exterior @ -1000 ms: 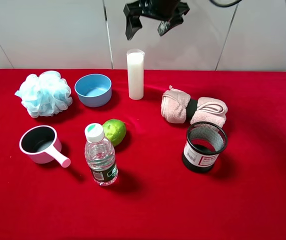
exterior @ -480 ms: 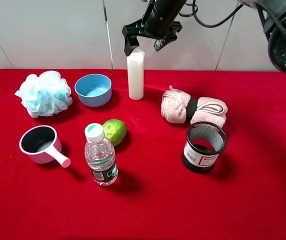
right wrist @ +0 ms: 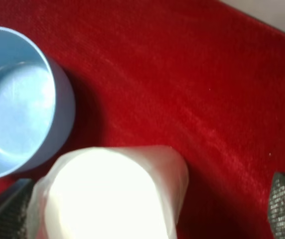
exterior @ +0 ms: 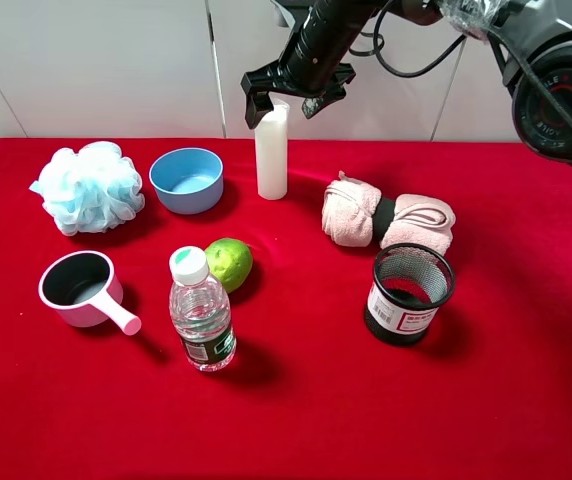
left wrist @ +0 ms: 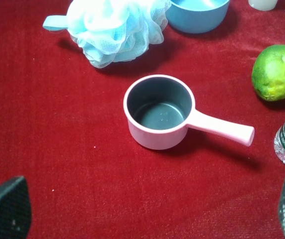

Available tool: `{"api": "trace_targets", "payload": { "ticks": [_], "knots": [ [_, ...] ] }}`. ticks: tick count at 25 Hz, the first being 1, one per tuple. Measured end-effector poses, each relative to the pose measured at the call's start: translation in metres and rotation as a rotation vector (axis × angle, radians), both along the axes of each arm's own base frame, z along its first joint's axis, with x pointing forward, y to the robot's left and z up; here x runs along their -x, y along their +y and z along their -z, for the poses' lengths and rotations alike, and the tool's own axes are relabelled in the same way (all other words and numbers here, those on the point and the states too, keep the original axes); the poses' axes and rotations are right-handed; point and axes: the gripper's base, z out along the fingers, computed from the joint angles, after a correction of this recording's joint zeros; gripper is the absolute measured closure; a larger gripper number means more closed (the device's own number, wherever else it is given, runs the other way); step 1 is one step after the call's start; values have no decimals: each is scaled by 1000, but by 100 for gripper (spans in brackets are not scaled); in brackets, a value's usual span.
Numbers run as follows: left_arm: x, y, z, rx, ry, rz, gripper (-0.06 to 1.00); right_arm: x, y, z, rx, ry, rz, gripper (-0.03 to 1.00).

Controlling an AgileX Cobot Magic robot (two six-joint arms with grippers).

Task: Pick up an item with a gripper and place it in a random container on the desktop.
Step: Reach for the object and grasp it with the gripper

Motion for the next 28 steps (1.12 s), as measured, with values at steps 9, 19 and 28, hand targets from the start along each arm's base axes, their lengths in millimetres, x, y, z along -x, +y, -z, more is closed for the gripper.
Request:
{"api": "trace_targets", "payload": {
  "ticks": [9, 19, 28],
  "knots": [
    [0, 0, 0, 0, 0, 0, -5, -3, 4, 22, -10, 31, -5, 27],
    [0, 0, 0, 0, 0, 0, -5, -3, 8, 27, -27, 37, -14, 32],
    [0, 0, 0, 0, 0, 0, -5, -4, 7, 26, -25, 25, -13, 58]
  ]
}}
